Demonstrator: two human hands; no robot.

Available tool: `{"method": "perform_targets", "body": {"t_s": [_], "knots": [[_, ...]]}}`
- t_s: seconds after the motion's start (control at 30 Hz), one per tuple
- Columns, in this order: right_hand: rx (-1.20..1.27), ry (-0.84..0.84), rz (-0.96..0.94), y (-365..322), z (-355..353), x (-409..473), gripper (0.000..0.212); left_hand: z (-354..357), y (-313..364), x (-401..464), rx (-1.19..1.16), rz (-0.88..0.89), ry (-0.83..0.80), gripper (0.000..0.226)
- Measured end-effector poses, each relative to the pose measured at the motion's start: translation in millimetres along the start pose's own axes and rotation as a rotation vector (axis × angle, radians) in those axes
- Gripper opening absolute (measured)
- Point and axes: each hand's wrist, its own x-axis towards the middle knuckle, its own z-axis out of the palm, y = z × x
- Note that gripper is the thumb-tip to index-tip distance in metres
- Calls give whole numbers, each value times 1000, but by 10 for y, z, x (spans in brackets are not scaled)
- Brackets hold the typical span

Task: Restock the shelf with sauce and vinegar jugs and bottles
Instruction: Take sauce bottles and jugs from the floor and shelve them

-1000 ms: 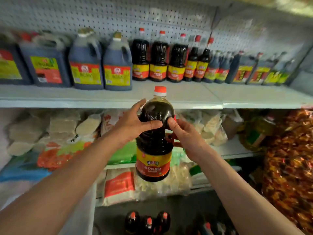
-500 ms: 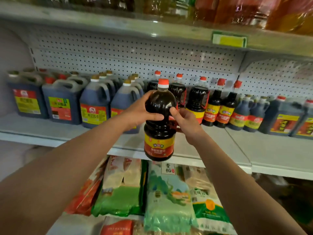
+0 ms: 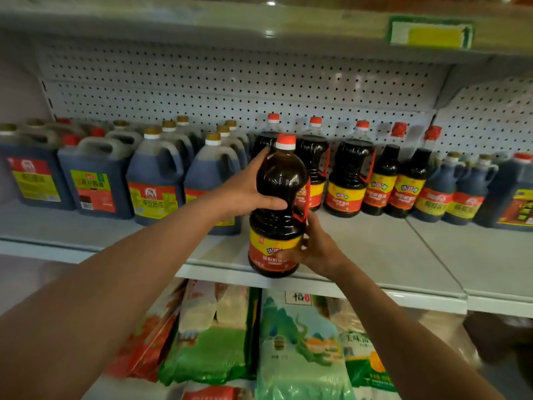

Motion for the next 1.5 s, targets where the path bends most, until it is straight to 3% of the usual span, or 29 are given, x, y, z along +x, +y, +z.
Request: {"method": "perform_targets", "body": {"t_s": [0.17,0.63,0.8,0.93,1.07,1.17,1.3,1.5], "knots": [[26,38,32,113,10,207,104,-29,-30,109,-50,-21,21,107],[64,10,9,253,-8,835,103,-178,-189,694,-94,-190,38,100],[4,33,33,193,10,795,104,-71,-113,581,227,-161,175,109],[-153,113,91,-25,56,623,101,178,-39,301,358,-180,349,101],[-371,218,79,-240,-56,215,96,209,-63,-127,341,-149,390,93],[-477,249,115,-387,-137,-157,87,199,-113,-540,387,-212,423,72],[-585,253,204,-592,-59,-656,86,264,-191,-1118,384,-270,351,56],[-735,193,359,-772,365,-1462,84,416,-395,-2021,399,-287,191,58]]}}
